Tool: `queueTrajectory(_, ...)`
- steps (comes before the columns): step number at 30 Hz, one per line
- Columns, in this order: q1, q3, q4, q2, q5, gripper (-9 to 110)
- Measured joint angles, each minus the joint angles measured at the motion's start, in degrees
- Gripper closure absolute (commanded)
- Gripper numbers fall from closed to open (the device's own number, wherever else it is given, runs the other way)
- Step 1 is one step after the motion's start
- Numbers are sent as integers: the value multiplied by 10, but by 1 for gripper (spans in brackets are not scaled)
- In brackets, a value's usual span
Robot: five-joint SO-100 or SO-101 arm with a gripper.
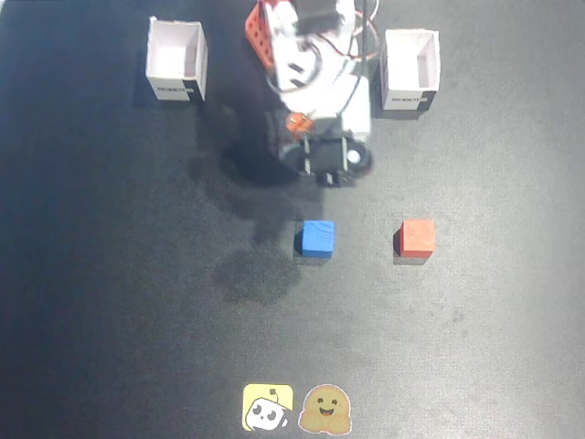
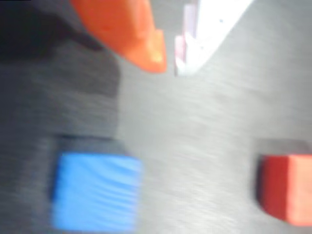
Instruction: Put the red cube in the right box and the blue cube in the left box.
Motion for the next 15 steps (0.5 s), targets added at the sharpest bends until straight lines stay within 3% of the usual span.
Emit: queueTrajectory(15, -54, -107, -88, -219, 65, 94)
